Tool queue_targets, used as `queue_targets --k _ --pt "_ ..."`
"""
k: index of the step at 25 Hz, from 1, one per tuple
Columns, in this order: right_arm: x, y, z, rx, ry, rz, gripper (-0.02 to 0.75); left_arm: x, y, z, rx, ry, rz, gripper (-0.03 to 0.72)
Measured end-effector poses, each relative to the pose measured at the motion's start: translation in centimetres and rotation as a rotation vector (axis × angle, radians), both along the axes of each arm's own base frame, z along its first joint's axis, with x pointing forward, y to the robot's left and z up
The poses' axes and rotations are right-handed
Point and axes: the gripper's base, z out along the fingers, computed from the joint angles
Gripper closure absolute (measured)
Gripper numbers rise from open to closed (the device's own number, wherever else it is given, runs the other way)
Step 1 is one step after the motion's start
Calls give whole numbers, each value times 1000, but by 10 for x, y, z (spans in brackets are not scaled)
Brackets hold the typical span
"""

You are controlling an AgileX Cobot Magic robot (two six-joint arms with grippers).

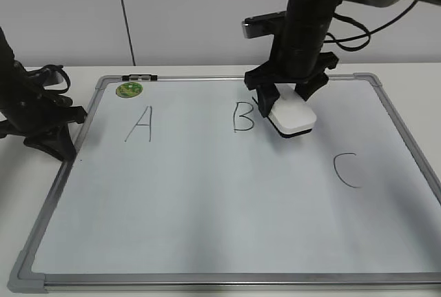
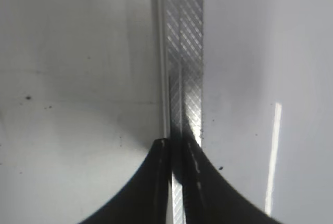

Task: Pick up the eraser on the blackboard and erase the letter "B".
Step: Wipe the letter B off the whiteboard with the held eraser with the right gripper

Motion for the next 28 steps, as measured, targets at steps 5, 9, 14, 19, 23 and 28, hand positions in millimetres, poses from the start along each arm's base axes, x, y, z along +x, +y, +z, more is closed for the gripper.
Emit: queue_targets --k 5,9,14,19,23,28 --pt "21 9 -17 13 -15 -1 193 0 0 0 -1 0 1 659" --pt "36 15 -38 11 -17 -1 193 0 0 0 -1 0 1 659" --pt "50 19 -61 0 -19 1 193 0 0 0 -1 0 1 659" --pt "58 19 -62 -22 -56 5 193 0 0 0 -1 0 1 659" --pt "62 19 -62 -74 -104 21 194 0 0 0 -1 0 1 659" --pt "65 18 -65 -93 -130 27 194 0 0 0 -1 0 1 659"
